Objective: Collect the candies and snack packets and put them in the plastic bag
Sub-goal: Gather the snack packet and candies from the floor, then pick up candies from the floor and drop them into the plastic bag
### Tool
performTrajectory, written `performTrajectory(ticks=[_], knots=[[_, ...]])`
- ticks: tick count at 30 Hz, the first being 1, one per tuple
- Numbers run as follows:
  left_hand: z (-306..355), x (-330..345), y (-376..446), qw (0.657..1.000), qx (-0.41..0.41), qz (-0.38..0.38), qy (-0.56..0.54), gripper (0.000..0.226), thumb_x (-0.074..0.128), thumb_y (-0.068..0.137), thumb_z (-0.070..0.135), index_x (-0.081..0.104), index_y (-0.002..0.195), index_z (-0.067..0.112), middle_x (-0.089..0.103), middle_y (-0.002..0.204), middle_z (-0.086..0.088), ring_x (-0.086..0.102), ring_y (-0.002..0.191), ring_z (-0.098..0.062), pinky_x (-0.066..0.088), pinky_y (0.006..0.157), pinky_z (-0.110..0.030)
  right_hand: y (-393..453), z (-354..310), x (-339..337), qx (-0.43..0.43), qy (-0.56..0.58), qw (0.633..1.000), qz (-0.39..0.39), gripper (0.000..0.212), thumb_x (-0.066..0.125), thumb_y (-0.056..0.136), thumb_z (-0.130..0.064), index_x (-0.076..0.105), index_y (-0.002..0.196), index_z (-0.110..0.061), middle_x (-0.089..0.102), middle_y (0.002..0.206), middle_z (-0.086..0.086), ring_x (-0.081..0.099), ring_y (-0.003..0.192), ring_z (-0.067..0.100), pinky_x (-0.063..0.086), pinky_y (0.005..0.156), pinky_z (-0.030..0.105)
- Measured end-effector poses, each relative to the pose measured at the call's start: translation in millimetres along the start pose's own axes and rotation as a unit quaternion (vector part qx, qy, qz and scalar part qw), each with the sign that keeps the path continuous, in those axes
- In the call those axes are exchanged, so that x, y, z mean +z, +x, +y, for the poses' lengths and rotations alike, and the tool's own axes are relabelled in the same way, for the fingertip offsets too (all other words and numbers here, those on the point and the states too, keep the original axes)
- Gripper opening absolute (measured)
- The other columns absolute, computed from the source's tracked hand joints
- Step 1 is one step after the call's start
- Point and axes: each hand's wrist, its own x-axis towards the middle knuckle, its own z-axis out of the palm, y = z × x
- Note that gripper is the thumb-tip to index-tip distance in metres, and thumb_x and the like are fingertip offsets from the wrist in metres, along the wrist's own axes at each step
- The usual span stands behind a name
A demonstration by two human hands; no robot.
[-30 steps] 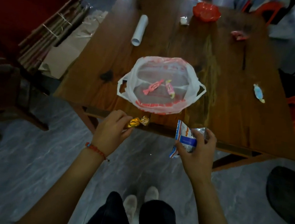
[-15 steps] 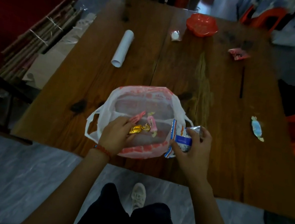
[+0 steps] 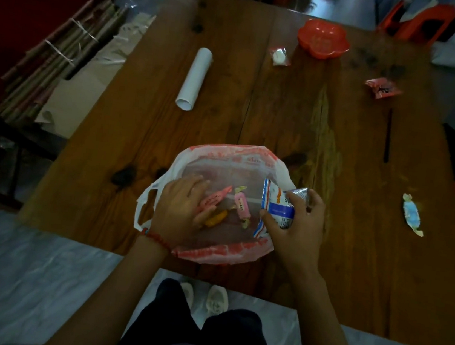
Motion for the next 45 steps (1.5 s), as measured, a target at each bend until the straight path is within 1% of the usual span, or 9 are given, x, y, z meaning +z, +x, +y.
performTrajectory(ticks=[4,13,18,22,29,31,35,38,45], knots=[[-17,-21,-15,0.999,-0.035,0.032,0.019,0.06,0.031,0.093,0.05,0.058,0.114,0.001,0.059,0.116,-0.022,0.05,0.112,-0.033,0.041,0.09,-0.044,9,-20,22,-0.04,0.018,0.999,-0.014,0.056,0.071,0.075,-0.039,0.052,0.12,-0.013,0.027,0.142,0.018,0.039,0.122,0.033,0.051,0.085,0.05],[-62,-47,-64,0.985,-0.166,0.016,0.05,0.071,0.022,0.092,0.058,0.058,0.117,0.002,0.057,0.121,-0.02,0.049,0.118,-0.034,0.035,0.097,-0.047,16,-47,76,-0.044,-0.055,0.991,-0.113,0.063,0.069,0.077,-0.041,0.047,0.127,-0.011,0.025,0.143,0.022,0.029,0.128,0.035,0.034,0.099,0.043],[-69,-50,-78,0.981,-0.185,0.018,0.05,0.073,0.018,0.093,0.057,0.057,0.117,0.001,0.057,0.121,-0.022,0.05,0.116,-0.037,0.037,0.094,-0.051,17,-45,81,-0.046,-0.086,0.987,-0.125,0.07,0.066,0.076,-0.051,0.045,0.129,-0.009,0.032,0.139,0.024,0.031,0.126,0.039,0.037,0.098,0.054],[-72,-53,-83,0.98,-0.192,0.025,0.044,0.073,0.018,0.092,0.058,0.056,0.119,0.001,0.056,0.122,-0.021,0.048,0.118,-0.036,0.036,0.096,-0.052,16,-61,72,-0.119,-0.08,0.987,-0.074,0.072,0.055,0.076,-0.052,0.043,0.131,-0.009,0.037,0.139,0.025,0.033,0.126,0.043,0.033,0.098,0.057],[-75,-63,-124,0.964,-0.252,0.062,0.054,0.072,0.02,0.092,0.057,0.057,0.118,0.001,0.056,0.122,-0.021,0.049,0.117,-0.037,0.04,0.093,-0.054,2,-96,79,-0.264,-0.071,0.957,-0.095,0.057,0.039,0.087,-0.055,0.039,0.127,-0.015,0.049,0.131,0.022,0.046,0.118,0.039,0.038,0.095,0.052],[-71,-64,-148,0.951,-0.292,0.078,0.062,0.07,0.023,0.093,0.056,0.057,0.117,0.001,0.056,0.122,-0.021,0.049,0.117,-0.036,0.041,0.094,-0.052,-5,-99,85,-0.295,-0.083,0.942,-0.136,0.062,0.033,0.087,-0.06,0.041,0.129,-0.015,0.047,0.134,0.021,0.044,0.121,0.038,0.037,0.097,0.052],[-48,-63,-210,0.912,-0.386,0.112,0.085,0.069,0.023,0.094,0.055,0.059,0.114,0.0,0.058,0.119,-0.021,0.053,0.112,-0.037,0.042,0.089,-0.049,-21,-109,93,-0.358,-0.08,0.906,-0.212,0.065,0.05,0.083,-0.054,0.039,0.135,-0.017,0.034,0.144,0.018,0.03,0.131,0.034,0.023,0.103,0.045],[-22,-61,-263,0.865,-0.473,0.135,0.097,0.069,0.023,0.093,0.056,0.059,0.114,0.0,0.058,0.117,-0.021,0.053,0.11,-0.037,0.042,0.088,-0.048,-40,-123,99,-0.43,-0.061,0.866,-0.249,0.06,0.058,0.083,-0.046,0.042,0.132,-0.014,0.036,0.142,0.019,0.033,0.129,0.034,0.035,0.1,0.051],[47,-56,-389,0.741,-0.638,0.173,0.114,0.07,0.023,0.093,0.056,0.058,0.115,0.0,0.058,0.117,-0.022,0.052,0.11,-0.038,0.044,0.086,-0.051,-124,-156,127,-0.561,-0.036,0.75,-0.347,0.06,0.056,0.085,-0.047,0.044,0.131,-0.01,0.037,0.142,0.021,0.031,0.131,0.037,0.029,0.101,0.051]])
